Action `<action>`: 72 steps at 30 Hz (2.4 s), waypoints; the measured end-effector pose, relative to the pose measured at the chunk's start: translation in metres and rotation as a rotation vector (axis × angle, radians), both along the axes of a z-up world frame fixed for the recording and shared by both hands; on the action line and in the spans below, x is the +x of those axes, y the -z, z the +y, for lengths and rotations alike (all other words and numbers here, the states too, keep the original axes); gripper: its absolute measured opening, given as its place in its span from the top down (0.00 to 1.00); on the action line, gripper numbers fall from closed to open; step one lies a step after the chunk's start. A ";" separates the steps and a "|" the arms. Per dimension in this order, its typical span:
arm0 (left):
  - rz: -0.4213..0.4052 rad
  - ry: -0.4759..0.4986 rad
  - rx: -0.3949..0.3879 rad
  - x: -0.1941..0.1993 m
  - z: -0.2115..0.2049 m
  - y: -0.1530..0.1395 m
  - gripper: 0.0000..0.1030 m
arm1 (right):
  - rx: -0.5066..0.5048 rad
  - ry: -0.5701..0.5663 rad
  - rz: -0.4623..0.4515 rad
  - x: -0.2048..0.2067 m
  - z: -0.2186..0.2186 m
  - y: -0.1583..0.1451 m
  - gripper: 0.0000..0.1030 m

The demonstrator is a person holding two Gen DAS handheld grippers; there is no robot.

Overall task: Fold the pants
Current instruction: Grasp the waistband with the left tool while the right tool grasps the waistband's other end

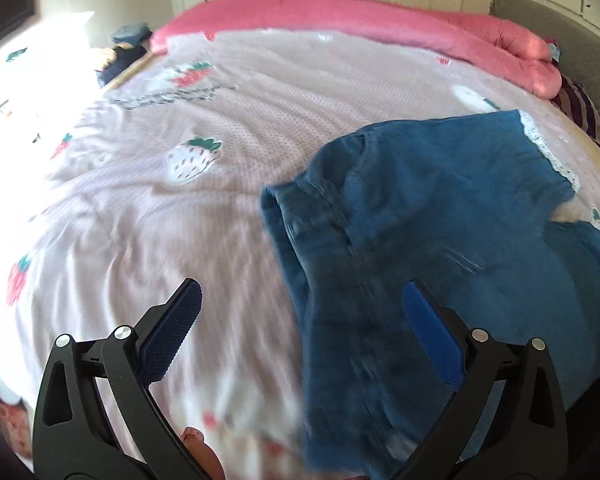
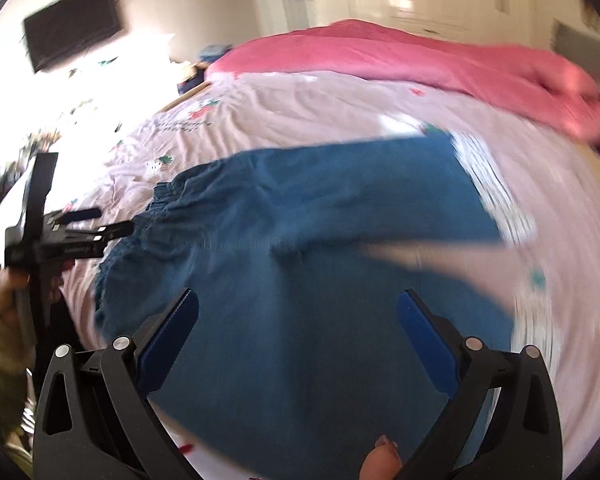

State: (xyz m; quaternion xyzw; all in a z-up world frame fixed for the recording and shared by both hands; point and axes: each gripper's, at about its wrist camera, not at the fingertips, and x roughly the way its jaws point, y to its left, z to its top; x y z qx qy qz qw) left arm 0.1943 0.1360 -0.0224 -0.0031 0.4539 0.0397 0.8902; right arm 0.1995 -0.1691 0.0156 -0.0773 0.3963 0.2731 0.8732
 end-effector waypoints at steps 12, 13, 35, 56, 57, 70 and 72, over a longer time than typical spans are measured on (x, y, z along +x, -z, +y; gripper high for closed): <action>0.063 0.115 -0.058 0.088 0.019 0.027 0.51 | -0.179 -0.192 -0.018 0.133 0.082 0.013 0.04; 0.061 0.133 -0.029 0.093 0.015 0.030 0.56 | -0.176 -0.208 -0.003 0.142 0.088 0.014 0.04; -0.170 0.197 -0.070 0.073 0.035 -0.012 0.77 | -0.356 -0.631 0.065 0.195 0.176 0.053 0.95; -0.377 0.441 0.038 -0.059 0.001 -0.043 0.76 | -0.177 -0.443 -0.095 -0.033 0.091 -0.022 0.96; -0.384 0.466 0.056 -0.069 -0.003 -0.042 0.76 | -0.165 -0.430 -0.075 -0.039 0.087 -0.017 0.96; -0.234 0.607 0.117 -0.141 -0.032 0.005 0.74 | -0.103 -0.353 0.083 -0.107 0.069 0.063 0.92; -0.221 0.601 0.133 -0.144 -0.033 0.010 0.74 | -0.114 -0.347 0.079 -0.108 0.072 0.067 0.91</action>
